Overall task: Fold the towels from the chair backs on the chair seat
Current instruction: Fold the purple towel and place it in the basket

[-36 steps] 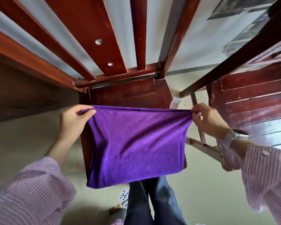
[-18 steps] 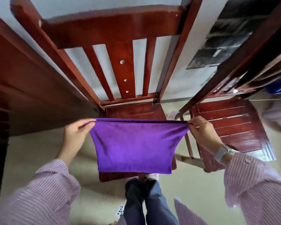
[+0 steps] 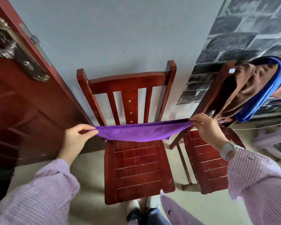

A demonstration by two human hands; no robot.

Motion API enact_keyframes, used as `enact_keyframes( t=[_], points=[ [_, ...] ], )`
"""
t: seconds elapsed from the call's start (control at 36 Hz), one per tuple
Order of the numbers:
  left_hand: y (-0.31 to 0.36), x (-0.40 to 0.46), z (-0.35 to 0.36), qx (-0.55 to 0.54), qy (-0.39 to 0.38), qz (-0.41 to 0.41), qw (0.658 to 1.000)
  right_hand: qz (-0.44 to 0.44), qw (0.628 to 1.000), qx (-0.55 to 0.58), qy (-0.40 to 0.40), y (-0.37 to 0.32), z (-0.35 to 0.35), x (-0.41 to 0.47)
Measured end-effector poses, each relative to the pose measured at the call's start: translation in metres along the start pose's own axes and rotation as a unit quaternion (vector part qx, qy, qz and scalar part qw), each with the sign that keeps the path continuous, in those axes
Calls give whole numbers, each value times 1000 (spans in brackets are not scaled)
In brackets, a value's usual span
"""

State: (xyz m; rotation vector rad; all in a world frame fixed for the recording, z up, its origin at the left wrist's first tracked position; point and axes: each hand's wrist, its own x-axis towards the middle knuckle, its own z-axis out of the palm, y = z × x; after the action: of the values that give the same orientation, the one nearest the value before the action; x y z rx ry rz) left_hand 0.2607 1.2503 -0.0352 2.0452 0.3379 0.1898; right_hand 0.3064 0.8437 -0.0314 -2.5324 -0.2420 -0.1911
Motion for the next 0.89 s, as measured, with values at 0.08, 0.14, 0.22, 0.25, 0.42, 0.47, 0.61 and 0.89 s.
enact_keyframes(
  t=[0.08, 0.14, 0.22, 0.25, 0.42, 0.47, 0.61, 0.89],
  points=[
    [14, 6, -10, -39, -7, -13, 999, 54, 996, 73, 25, -14, -16, 9],
    [23, 7, -16, -66, -23, -12, 998, 74, 992, 99, 32, -21, -26, 14],
    [33, 11, -26, -87, -39, -12, 995, 89, 988, 121, 36, -29, -38, 21],
    [33, 13, -28, -93, -33, -14, 995, 92, 987, 125, 38, -31, -42, 23],
    [53, 16, -31, -150, 17, -16, 988, 85, 987, 132, 32, -40, -62, 30],
    [58, 16, -31, -152, 24, -5, 988, 86, 987, 131, 30, -42, -66, 31],
    [67, 14, -36, -137, 31, 9, 990, 88, 989, 117, 26, -47, -74, 31],
    [68, 16, -36, 47, 32, 74, 996, 83, 992, 96, 28, -43, -68, 37]
  ],
)
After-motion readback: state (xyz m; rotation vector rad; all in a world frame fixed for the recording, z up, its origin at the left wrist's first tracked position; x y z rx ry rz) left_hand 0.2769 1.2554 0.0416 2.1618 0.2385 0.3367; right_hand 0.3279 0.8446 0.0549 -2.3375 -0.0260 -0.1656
